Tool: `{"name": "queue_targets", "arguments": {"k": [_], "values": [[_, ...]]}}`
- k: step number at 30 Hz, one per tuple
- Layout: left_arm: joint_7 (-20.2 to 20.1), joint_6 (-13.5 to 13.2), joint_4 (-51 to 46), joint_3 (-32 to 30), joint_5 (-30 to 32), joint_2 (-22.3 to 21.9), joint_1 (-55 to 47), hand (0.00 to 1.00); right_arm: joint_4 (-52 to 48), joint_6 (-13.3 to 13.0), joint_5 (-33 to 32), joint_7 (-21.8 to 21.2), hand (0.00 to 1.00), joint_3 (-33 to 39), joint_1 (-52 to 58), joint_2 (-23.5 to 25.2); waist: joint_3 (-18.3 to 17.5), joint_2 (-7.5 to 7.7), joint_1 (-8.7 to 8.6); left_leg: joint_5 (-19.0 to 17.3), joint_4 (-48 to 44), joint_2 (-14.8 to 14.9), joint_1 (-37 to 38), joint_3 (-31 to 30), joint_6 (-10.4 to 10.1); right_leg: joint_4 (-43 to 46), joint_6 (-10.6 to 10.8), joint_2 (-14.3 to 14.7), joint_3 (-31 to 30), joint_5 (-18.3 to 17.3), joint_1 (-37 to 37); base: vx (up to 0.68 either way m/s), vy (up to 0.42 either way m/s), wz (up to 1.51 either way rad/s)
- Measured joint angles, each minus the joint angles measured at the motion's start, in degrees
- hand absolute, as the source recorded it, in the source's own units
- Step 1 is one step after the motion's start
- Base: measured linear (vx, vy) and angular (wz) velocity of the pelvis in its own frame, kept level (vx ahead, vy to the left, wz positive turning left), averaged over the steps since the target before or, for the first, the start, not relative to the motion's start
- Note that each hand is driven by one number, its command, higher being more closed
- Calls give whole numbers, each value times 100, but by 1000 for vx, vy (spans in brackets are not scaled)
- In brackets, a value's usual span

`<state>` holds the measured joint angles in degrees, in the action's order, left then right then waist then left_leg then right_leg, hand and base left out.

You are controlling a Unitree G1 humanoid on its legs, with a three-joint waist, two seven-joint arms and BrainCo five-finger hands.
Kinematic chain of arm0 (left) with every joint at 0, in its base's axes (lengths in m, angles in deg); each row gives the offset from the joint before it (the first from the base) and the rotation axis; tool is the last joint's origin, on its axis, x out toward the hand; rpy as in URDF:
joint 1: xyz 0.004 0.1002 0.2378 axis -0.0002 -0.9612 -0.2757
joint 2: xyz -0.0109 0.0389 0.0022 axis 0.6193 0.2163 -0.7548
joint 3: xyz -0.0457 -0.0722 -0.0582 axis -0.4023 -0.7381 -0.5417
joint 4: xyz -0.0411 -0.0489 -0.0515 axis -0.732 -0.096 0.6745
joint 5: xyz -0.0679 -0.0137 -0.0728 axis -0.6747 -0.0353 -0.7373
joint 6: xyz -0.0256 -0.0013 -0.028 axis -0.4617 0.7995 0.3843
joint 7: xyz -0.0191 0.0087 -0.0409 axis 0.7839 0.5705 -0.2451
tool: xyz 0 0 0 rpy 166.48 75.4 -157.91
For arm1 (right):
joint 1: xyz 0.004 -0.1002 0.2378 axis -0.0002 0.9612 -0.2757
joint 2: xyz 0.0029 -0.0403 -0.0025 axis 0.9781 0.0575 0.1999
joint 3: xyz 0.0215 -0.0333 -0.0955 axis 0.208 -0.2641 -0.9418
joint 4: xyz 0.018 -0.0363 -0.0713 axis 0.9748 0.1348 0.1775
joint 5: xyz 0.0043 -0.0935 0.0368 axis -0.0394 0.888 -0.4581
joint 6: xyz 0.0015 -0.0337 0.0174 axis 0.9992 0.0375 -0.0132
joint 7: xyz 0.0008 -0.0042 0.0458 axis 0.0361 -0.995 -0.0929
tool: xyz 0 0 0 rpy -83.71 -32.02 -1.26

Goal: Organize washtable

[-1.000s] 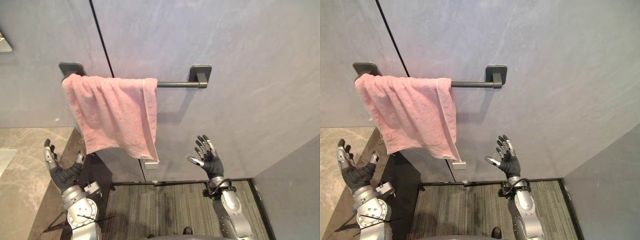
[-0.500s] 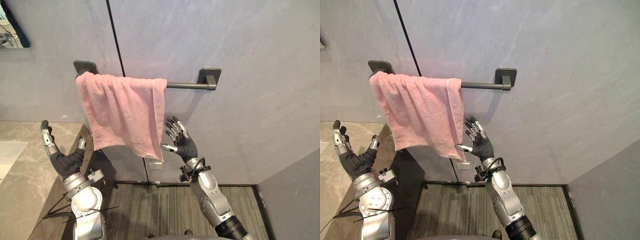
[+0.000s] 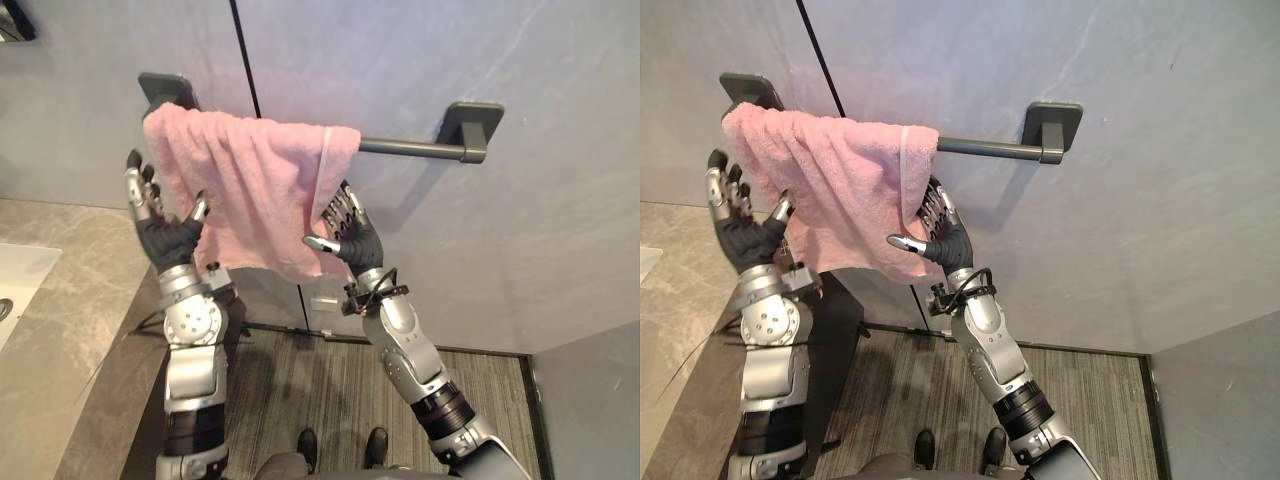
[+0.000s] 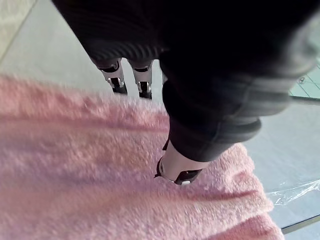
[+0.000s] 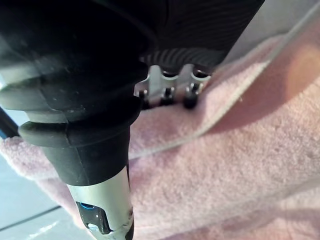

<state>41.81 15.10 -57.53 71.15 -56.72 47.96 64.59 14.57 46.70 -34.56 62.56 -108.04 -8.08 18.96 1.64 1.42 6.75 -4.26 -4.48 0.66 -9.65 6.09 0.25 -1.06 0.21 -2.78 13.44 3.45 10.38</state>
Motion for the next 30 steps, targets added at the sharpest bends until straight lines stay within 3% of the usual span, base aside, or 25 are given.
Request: {"name": "queue_targets", "arguments": {"k": [7, 8, 19, 22, 30], "values": [[-72, -31, 267, 258, -836, 265, 742, 100, 75, -1, -251, 114, 0, -34, -428, 121, 137, -20, 27, 9, -33, 10, -121, -28, -15, 74, -25, -6, 44, -24, 119, -15, -2, 2], [-72, -37, 267, 299, -912, 267, 759, 100, 96, -1, -255, 153, 100, -32, -492, 168, 146, -21, 30, 9, -33, 9, -140, -28, -16, 107, -28, -12, 46, -42, 154, 0, 0, 0], [-116, -98, 268, 609, -1023, 212, 835, 100, 339, -7, -243, 206, 100, -6, -532, 311, 202, -19, 50, -113, -373, 39, -63, -64, -109, 296, -2, -39, 66, -105, -35, -7, 11, 3], [-305, -99, 245, 643, -1014, 209, 658, 100, 395, -5, -194, 187, 100, 98, -377, 312, 213, -32, 46, -336, -635, 64, -23, -23, -6, 525, 18, -55, 34, -291, -80, -25, 17, -4], [-627, -97, -32, 549, -1021, 201, 263, 100, 400, 77, 218, 45, 100, 519, -193, 270, 211, -32, 23, -372, -648, 61, 143, 150, 19, 582, 28, -68, -107, -307, -142, -6, 10, -10]]}}
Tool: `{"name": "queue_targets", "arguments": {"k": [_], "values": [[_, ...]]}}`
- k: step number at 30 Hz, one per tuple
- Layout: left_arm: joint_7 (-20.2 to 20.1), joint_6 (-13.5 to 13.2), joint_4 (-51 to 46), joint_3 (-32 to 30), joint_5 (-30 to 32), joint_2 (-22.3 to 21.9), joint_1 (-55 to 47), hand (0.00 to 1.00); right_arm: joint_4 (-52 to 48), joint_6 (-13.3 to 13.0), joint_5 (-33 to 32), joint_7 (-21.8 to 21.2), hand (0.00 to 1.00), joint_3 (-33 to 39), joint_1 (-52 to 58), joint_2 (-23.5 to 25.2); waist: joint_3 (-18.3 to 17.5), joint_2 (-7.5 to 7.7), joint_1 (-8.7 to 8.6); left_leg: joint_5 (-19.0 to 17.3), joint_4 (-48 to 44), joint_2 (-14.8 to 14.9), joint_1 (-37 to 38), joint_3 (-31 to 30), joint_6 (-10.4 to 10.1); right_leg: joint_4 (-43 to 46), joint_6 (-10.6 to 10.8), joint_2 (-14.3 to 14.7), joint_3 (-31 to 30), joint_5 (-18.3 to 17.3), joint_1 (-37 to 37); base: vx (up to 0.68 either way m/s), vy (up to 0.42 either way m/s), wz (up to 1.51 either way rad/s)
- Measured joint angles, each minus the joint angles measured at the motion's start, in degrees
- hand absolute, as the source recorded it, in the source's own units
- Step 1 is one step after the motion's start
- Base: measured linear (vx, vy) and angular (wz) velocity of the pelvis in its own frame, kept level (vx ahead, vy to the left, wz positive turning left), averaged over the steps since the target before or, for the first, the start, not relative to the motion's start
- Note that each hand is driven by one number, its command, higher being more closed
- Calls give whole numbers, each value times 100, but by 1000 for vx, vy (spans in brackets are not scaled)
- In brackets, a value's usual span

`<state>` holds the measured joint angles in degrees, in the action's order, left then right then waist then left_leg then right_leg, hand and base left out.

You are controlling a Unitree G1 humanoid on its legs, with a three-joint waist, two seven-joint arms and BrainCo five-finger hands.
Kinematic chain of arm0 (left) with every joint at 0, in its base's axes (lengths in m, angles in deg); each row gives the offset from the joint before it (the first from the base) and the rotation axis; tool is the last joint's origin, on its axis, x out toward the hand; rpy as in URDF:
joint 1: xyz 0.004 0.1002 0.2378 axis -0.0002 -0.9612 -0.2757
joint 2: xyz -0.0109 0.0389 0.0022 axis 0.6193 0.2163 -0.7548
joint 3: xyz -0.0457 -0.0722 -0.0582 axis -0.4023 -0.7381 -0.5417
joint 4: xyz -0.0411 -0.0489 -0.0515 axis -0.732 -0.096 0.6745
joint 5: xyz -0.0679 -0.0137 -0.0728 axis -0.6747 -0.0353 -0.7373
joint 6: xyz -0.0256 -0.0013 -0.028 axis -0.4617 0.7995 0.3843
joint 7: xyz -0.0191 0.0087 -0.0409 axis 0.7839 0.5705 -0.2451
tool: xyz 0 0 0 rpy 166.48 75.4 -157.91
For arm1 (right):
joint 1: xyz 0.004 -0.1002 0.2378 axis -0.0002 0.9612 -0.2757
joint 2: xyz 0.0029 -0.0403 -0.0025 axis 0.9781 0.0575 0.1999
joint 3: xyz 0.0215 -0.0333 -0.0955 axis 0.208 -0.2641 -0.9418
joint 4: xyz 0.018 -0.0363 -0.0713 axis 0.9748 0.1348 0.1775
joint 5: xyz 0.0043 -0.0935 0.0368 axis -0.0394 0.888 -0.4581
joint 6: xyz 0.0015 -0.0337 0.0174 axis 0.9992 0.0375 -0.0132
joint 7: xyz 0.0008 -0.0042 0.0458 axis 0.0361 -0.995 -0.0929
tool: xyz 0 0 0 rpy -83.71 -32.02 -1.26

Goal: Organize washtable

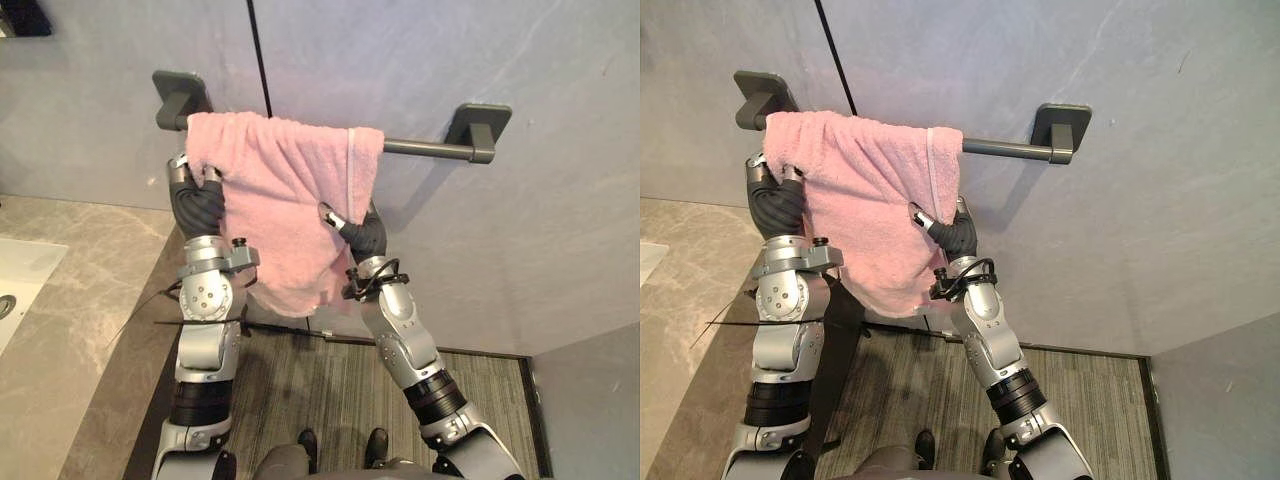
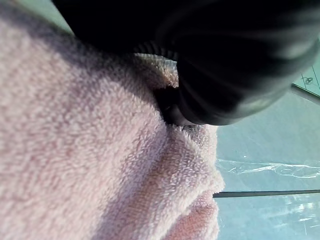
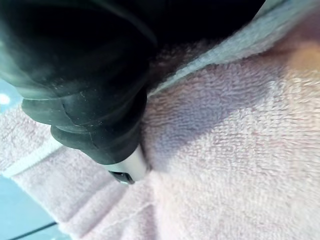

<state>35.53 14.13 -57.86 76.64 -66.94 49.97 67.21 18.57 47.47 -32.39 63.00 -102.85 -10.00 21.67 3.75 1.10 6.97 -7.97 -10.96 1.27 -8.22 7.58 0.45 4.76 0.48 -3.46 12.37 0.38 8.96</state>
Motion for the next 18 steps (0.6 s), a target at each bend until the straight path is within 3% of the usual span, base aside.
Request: {"name": "queue_targets", "arguments": {"k": [8, 18], "values": [[-308, -32, -34, 60, -2, -208, -277, 100, 274, 35, 215, -110, 100, 238, 47, 13, -4, 5, -7, -96, 9, 8, 297, 52, 42, -18, 8, 21, -49, -4, -281, 30, 11, -3], [-343, -62, 89, 112, 4, -206, -313, 100, 505, 17, 323, -127, 100, 389, -18, 44, -93, 130, -30, -123, 142, -46, 409, 111, 70, -232, 47, 21, -206, 19, -372, -2, 13, -5]]}}
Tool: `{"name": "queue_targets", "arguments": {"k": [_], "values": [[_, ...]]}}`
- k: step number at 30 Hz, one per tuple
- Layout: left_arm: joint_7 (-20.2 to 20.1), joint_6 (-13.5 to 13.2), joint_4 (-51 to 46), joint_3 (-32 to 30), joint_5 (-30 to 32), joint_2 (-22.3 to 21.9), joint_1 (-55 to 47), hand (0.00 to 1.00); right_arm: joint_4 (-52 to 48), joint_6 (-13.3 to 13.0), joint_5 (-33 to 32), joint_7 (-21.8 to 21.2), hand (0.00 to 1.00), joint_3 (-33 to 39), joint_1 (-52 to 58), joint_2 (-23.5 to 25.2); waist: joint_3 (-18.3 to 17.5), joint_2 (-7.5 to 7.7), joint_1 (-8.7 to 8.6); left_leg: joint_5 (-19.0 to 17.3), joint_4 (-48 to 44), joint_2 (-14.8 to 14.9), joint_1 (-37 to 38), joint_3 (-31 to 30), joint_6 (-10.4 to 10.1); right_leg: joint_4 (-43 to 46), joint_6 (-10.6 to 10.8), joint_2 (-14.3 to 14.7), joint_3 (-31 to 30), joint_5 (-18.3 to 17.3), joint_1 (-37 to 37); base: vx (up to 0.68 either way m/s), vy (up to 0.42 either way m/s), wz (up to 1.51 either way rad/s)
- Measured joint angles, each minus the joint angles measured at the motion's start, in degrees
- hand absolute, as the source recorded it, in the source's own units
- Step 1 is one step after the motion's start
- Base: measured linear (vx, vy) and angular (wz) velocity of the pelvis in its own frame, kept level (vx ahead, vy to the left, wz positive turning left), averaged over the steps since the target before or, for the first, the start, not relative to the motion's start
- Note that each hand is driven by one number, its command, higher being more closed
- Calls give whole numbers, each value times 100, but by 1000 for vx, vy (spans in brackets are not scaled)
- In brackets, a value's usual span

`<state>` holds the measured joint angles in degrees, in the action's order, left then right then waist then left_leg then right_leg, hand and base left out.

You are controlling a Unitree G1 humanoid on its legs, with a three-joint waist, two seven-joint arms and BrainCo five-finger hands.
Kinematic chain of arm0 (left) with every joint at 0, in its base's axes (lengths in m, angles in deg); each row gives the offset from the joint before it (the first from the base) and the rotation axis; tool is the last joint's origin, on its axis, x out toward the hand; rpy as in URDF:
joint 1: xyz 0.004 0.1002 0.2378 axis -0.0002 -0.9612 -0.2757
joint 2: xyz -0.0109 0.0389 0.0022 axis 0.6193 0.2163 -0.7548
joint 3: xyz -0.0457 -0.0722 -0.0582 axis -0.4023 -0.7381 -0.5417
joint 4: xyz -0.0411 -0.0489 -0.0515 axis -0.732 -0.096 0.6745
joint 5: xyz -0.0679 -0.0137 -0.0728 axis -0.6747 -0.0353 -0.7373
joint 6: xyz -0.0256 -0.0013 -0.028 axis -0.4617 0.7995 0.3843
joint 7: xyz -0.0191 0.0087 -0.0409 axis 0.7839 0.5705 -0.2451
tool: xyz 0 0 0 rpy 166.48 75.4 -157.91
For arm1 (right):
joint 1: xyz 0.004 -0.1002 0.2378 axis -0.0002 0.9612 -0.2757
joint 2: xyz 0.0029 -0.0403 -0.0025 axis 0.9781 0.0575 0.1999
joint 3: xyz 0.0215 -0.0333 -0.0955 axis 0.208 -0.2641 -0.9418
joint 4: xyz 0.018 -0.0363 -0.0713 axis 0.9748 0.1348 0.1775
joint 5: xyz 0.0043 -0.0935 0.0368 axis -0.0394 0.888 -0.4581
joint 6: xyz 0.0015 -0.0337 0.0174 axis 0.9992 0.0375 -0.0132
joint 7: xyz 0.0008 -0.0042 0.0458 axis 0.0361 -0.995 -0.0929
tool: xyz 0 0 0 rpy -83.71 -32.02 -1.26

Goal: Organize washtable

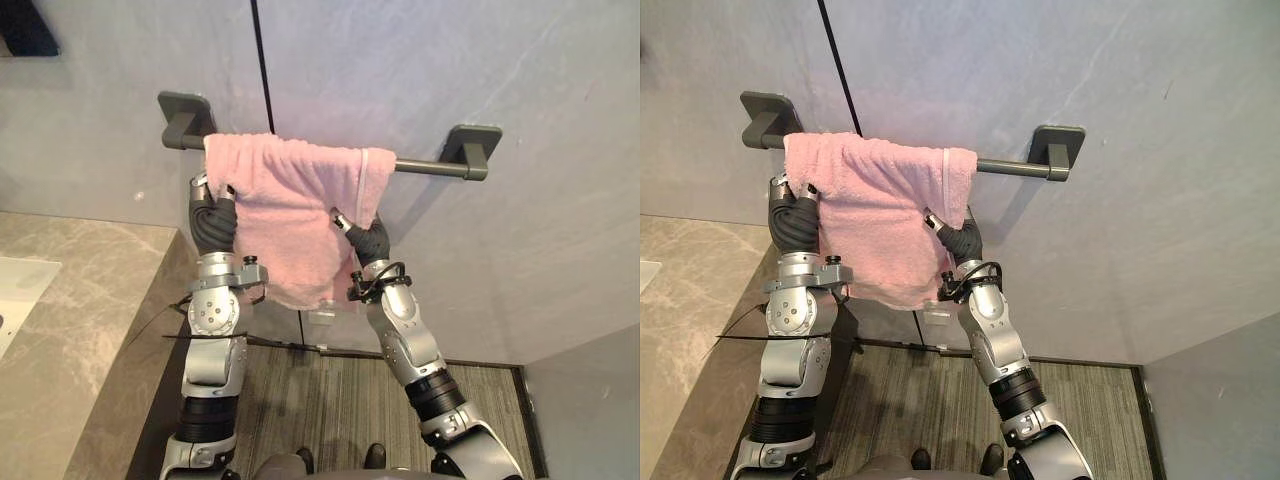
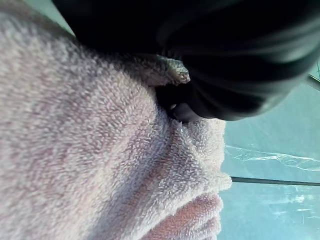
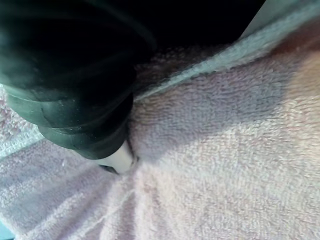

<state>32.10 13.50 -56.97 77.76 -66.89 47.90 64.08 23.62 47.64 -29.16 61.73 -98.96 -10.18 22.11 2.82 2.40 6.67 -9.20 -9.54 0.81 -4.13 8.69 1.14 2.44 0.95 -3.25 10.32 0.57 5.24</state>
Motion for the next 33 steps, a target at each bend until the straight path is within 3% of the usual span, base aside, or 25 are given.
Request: {"name": "queue_targets", "arguments": {"k": [9, 10, 13, 14, 19, 22, 27, 33], "values": [[-87, -129, 229, -24, 117, 0, -18, 100, 226, -80, 163, -186, 100, 103, -64, 10, -79, 56, -111, 8, 129, -48, 86, -2, 2, -263, 92, 7, -102, 66, -124, 4, 4, -2], [-88, -136, 248, -22, 130, 1, -19, 0, 242, -99, 163, -187, 100, 108, -64, 9, -80, 57, -112, 9, 132, -57, 86, -2, 3, -271, 97, 2, -110, 70, -124, 0, 0, 0], [-87, -154, 378, -23, 233, 7, -101, 0, 283, -108, 163, -187, 100, 258, -63, -2, -99, 80, -116, 11, 145, -82, 88, -3, 5, -281, 109, -18, -117, 78, -123, 0, 0, 0], [-90, -176, 395, -22, 235, 6, -177, 0, 297, -110, 163, -187, 0, 299, -58, -7, -110, 97, -120, 12, 150, -87, 89, -3, 5, -287, 116, -22, -120, 82, -122, 0, 0, 0], [-95, 31, 720, -40, 256, 7, -716, 0, 564, -110, 164, -182, 0, 484, 34, -17, -157, 168, -134, 23, 164, -106, 89, -3, 9, -378, 132, -31, -133, 149, -151, -7, 1, 0], [-93, 208, 840, -62, 288, 1, -1063, 0, 908, 38, 165, -130, 0, 606, 324, -124, -161, 174, -117, 97, 259, -134, 93, -7, 20, -395, 144, -51, -133, 176, -128, -29, 4, 2], [-89, 220, 806, -208, 345, 0, -1139, 0, 1102, 330, 168, -107, 0, 706, 1002, -309, -162, 175, -132, 166, 353, -154, 94, -8, 7, -559, 122, -49, -148, 302, -152, -21, 1, -2], [-108, 245, 605, -287, 459, -27, -1554, 0, 1102, 380, 176, -182, 0, 738, 1512, -492, -163, 176, -222, 174, 354, -136, 103, 9, 3, -677, 88, -10, -234, 396, -184, -34, -10, -6]]}}
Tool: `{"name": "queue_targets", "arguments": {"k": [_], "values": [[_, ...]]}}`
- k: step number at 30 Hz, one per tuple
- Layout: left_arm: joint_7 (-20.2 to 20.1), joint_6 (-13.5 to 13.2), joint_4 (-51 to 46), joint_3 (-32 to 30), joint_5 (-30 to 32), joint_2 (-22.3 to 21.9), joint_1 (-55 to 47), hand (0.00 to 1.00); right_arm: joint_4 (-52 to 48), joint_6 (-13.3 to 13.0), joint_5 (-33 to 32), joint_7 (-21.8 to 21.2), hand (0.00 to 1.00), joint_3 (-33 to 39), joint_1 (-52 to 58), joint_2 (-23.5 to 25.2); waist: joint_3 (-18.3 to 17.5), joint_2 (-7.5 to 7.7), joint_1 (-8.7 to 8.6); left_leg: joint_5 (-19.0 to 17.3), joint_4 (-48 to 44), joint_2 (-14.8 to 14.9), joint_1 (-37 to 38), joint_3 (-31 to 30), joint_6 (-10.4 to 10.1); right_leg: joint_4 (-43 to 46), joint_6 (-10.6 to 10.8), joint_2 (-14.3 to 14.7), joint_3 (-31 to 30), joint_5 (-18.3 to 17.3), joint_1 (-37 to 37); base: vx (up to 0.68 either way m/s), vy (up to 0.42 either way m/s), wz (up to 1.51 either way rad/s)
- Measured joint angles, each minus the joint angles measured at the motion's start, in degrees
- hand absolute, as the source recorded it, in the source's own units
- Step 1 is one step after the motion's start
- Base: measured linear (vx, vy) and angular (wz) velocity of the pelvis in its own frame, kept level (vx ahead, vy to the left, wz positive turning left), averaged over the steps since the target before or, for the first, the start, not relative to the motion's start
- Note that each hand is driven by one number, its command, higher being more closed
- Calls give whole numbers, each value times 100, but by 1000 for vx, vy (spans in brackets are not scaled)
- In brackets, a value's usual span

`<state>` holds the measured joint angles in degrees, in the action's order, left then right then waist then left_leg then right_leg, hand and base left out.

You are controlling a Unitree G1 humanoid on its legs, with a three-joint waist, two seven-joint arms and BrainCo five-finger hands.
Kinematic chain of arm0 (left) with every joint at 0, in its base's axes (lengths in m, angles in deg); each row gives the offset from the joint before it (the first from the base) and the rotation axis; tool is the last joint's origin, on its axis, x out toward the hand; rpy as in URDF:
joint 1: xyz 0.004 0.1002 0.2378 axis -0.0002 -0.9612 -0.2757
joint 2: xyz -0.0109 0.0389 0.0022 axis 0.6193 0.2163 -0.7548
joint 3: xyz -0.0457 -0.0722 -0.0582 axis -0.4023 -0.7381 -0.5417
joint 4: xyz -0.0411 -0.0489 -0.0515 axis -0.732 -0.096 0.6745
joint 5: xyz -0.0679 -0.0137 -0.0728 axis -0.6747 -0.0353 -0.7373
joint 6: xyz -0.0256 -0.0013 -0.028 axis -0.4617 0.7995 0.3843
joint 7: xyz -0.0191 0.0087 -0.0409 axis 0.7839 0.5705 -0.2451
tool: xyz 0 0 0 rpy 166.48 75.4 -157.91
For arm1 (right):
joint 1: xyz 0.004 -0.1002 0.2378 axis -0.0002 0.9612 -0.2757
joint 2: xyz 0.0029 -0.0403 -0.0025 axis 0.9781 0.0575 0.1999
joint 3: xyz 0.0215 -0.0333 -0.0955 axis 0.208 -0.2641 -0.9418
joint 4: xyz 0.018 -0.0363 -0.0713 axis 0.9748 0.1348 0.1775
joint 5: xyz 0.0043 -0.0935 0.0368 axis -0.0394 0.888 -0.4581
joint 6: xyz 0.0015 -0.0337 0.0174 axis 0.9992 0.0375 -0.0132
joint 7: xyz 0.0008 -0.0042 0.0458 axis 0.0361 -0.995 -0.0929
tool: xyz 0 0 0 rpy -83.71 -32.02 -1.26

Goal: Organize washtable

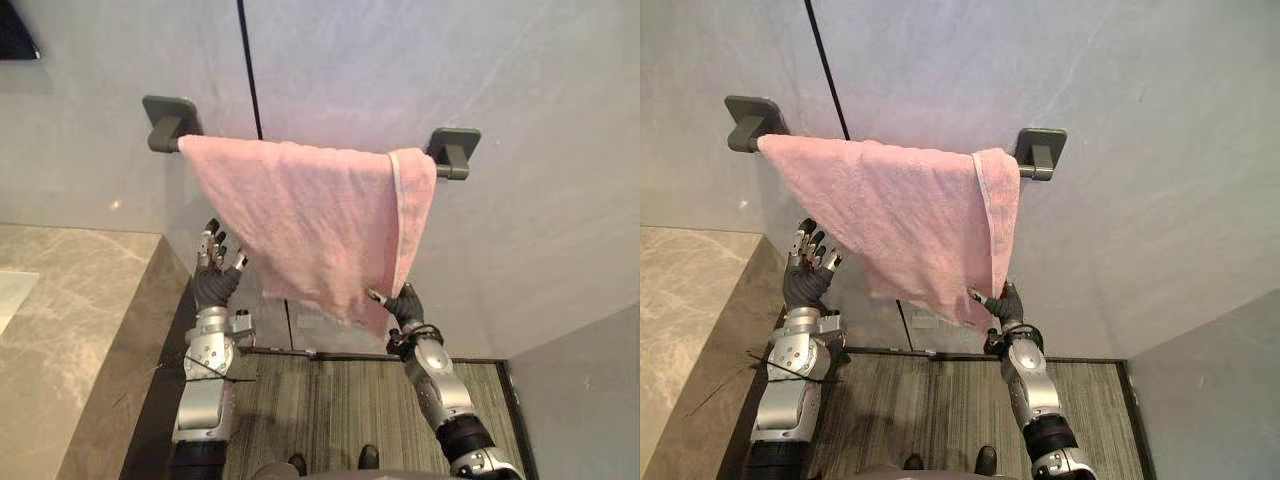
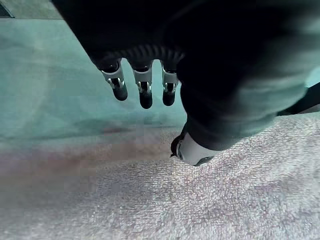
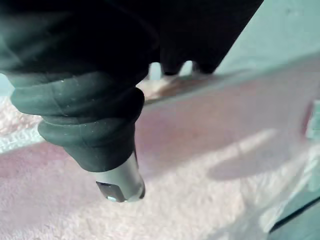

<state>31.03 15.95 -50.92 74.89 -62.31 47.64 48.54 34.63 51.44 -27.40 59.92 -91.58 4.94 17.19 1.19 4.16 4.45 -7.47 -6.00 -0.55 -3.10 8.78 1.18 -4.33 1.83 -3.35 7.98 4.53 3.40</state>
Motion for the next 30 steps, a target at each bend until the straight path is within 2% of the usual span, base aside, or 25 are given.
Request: {"name": "queue_targets", "arguments": {"k": [4, 10, 15, 23, 26, 29, 30], "values": [[-51, 50, 1, -158, 128, -152, -429, 0, 0, 18, 223, -180, 0, -33, 633, -52, -3, 2, -39, 0, 0, 26, 14, 0, -1, -4, -8, 26, -9, 6, -10, 0, 0, 0], [-379, 176, 179, -377, 451, -383, -1178, 0, 5, 246, 456, -595, 0, -49, 1644, -183, -26, -14, -46, 3, 2, 42, 30, -1, -5, -9, -29, 41, -26, 27, -20, -31, -5, -1], [-502, 264, 555, -513, 464, -422, -1338, 0, 7, 254, 566, -684, 0, -50, 1728, -204, -180, -18, -42, 81, 124, 17, 56, -1, -3, -132, -21, 39, -34, 129, -44, -35, 2, -1], [-661, 265, 926, -519, 462, -419, -1559, 0, 10, 252, 673, -697, 0, -234, 1670, -263, -188, -45, -51, 274, 409, -25, 136, -31, -3, -133, -11, 21, -15, 169, -3, -39, 7, 2], [-1104, 310, 1006, -374, 421, -277, -1975, 0, -148, 291, 962, -970, 0, -815, 1834, -593, -180, -55, -50, 268, 406, -24, 129, -33, -4, -132, -10, 15, -14, 167, -1, 0, 0, 0], [-2040, 528, 945, 134, 36, 412, -2634, 0, -634, 428, 1108, -1595, 0, -1387, 2100, -901, -168, -69, -64, 222, 417, -22, 126, -36, -7, -131, 97, 17, -14, 86, 3, 0, 0, 0], [-2440, 557, 921, 408, -369, 787, -2840, 0, -815, 451, 1050, -1884, 0, -1652, 2126, -1048, -166, -72, -67, 187, 408, -18, 126, -31, -13, -130, 104, 19, -13, 78, 1, 0, 0, 0]]}}
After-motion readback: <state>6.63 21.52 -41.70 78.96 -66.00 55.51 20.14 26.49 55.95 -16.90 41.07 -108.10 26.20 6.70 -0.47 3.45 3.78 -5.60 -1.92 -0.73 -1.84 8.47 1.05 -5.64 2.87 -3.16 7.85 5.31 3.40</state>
